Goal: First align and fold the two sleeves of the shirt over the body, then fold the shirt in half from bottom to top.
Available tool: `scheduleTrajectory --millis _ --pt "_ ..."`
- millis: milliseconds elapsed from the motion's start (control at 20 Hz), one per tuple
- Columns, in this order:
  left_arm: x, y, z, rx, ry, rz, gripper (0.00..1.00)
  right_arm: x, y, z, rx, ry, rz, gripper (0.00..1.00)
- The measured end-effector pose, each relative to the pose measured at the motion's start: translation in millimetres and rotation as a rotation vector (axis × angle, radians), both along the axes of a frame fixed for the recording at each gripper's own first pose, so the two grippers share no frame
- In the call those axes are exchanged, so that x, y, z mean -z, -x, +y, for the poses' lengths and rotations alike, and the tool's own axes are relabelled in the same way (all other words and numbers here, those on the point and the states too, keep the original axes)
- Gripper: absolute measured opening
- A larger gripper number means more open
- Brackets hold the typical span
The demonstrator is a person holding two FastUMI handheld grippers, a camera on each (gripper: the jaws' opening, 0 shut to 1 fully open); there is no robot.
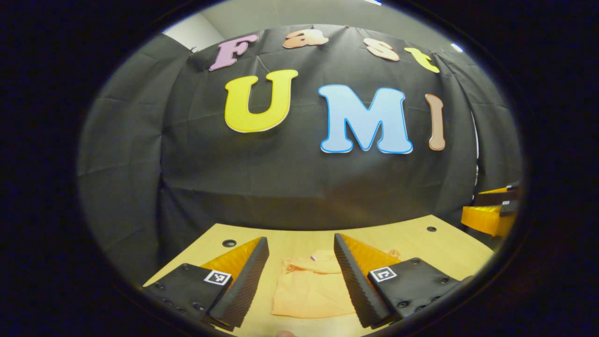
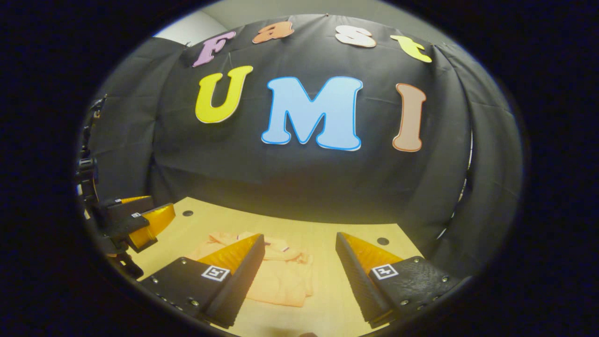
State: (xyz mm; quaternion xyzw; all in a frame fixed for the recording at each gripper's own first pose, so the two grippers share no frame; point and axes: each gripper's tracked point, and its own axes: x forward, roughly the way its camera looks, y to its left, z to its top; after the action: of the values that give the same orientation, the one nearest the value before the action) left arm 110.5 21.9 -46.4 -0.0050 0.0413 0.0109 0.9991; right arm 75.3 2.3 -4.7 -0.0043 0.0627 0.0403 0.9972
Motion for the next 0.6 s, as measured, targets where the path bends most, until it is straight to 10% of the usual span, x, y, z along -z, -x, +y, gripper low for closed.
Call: scheduleTrajectory --millis 600 --pt "-29 66 -15 0.011 -0.002 -0.072 0.93 -15 68 -11 0.026 -0.008 -0.074 0.94"
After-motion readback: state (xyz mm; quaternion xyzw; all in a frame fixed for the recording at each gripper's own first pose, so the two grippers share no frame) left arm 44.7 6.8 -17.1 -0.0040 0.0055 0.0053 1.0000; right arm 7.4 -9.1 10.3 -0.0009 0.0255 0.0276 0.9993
